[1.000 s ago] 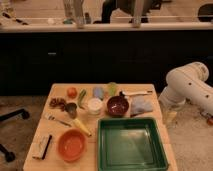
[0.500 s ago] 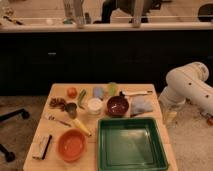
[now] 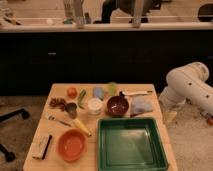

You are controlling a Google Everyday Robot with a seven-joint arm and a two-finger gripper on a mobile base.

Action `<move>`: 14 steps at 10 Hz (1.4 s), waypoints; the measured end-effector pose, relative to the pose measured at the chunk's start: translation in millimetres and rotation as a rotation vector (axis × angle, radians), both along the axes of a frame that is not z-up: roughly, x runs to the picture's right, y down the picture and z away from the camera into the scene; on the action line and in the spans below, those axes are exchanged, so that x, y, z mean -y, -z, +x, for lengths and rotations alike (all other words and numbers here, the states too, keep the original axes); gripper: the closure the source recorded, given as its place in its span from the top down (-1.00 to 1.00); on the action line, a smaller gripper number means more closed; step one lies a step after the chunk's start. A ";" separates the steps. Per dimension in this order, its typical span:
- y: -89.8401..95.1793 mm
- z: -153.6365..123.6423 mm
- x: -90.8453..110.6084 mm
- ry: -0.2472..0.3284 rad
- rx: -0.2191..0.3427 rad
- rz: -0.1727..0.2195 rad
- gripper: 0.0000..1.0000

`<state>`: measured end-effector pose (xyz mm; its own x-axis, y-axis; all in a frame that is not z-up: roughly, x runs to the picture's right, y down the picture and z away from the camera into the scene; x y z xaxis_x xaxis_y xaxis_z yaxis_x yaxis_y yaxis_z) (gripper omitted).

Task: Place pepper in metal cup

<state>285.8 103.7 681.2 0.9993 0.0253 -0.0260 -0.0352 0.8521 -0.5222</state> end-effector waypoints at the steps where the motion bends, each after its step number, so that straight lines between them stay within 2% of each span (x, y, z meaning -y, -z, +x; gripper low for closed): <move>1: 2.7 -4.0 1.8 0.027 0.036 0.012 0.60; 6: 11.6 -46.2 17.1 0.240 0.196 0.069 0.60; 9: 9.7 -86.5 20.4 0.401 0.270 0.069 0.60; 10: 6.6 -101.2 22.0 0.473 0.282 0.068 0.60; 14: -2.6 -144.2 41.0 0.678 0.296 0.071 0.60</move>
